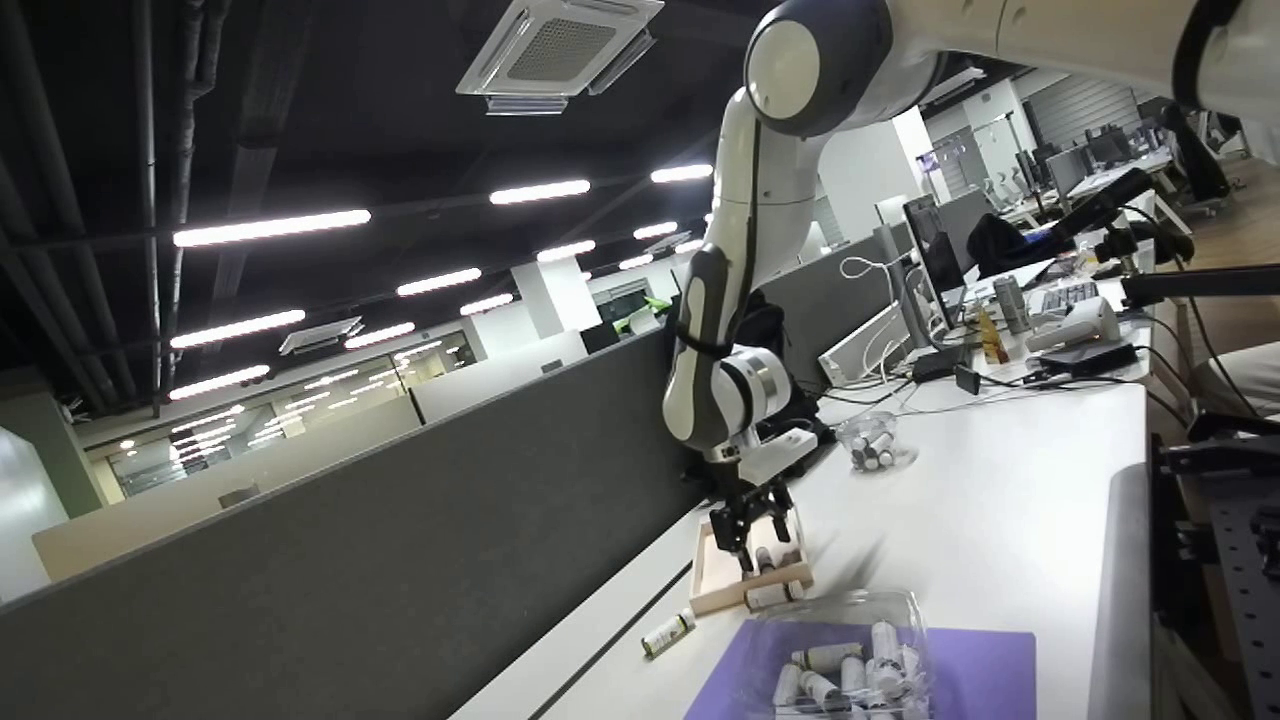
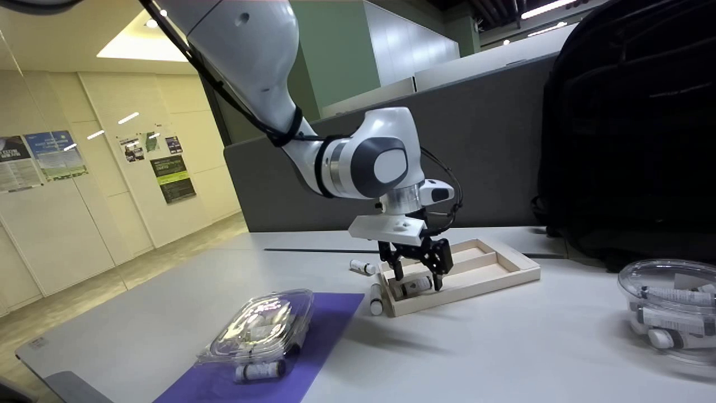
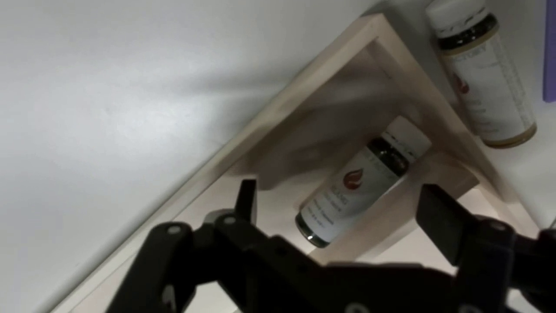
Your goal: Remove the object from the tray
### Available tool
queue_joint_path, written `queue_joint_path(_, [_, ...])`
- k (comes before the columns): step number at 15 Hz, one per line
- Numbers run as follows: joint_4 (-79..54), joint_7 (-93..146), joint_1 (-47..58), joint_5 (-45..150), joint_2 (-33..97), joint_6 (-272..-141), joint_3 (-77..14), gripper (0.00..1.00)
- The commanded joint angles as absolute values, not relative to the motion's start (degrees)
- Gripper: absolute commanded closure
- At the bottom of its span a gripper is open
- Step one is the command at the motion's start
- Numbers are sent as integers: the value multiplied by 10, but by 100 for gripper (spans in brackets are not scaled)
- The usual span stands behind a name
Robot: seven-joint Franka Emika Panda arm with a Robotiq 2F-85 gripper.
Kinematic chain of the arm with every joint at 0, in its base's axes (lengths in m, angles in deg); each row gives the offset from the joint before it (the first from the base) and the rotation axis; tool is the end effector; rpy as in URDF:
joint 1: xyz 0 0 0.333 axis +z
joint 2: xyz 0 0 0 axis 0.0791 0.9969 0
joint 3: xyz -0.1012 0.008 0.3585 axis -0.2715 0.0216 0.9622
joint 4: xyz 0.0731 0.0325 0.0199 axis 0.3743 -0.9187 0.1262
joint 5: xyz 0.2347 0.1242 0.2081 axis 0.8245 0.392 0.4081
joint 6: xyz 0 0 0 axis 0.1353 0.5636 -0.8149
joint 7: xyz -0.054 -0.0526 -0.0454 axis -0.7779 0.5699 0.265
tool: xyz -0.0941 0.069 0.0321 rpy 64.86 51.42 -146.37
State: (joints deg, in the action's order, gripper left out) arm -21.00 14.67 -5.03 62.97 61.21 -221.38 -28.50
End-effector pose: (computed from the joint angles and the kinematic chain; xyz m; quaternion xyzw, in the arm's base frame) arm 0.6571 -0.1217 0.1942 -0.9957 0.0830 -0.0328 0.0256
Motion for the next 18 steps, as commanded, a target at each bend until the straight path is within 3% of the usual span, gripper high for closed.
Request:
queue_joint_path(1, [-186,143,-58,623,625,-2205,-278,38])
queue_joint_path(10, [-184,132,-63,623,629,-2199,-276,98])
queue_joint_path(15, [-186,128,-70,626,634,-2194,-274,99])
queue_joint_path(16, [-187,129,-71,627,633,-2196,-273,96])
queue_joint_path(17, [-188,129,-72,630,631,-2197,-271,71])
queue_joint_path(18, [-189,127,-73,630,629,-2198,-270,71])
